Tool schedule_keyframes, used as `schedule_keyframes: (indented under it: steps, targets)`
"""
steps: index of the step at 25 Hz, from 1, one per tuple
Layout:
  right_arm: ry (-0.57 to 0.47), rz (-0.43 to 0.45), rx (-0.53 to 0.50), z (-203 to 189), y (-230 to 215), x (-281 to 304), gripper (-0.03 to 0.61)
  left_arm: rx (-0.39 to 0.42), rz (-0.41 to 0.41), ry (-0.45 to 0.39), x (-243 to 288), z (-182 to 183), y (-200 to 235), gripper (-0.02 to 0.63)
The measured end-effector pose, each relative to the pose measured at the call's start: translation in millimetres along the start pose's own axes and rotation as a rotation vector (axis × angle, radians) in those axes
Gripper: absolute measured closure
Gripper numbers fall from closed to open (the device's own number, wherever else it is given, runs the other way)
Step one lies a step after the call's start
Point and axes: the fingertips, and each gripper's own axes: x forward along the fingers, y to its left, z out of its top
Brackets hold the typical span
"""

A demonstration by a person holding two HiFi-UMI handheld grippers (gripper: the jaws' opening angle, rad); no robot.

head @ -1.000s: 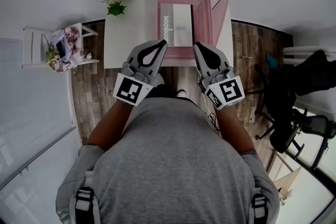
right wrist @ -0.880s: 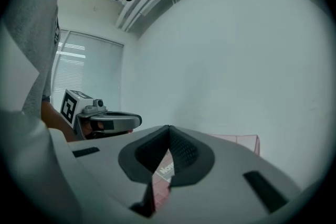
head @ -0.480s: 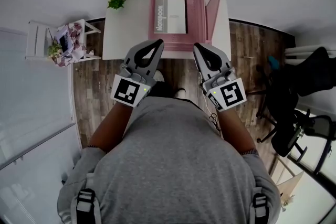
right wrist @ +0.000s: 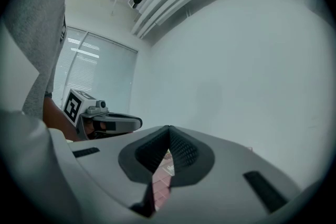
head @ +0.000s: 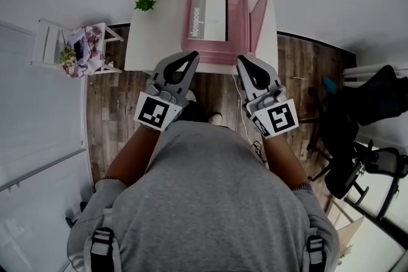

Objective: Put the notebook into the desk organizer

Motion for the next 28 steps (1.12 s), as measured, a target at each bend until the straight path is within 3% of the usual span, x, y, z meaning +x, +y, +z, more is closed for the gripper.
schedule_keyframes:
  steps: [28]
  targets:
    - [-0.009, -0.012, -0.01, 2.2, 6.4, -28.3, 0.572, 0.014, 0.017, -0.007, -14.2, 3.6, -23.8, 0.594]
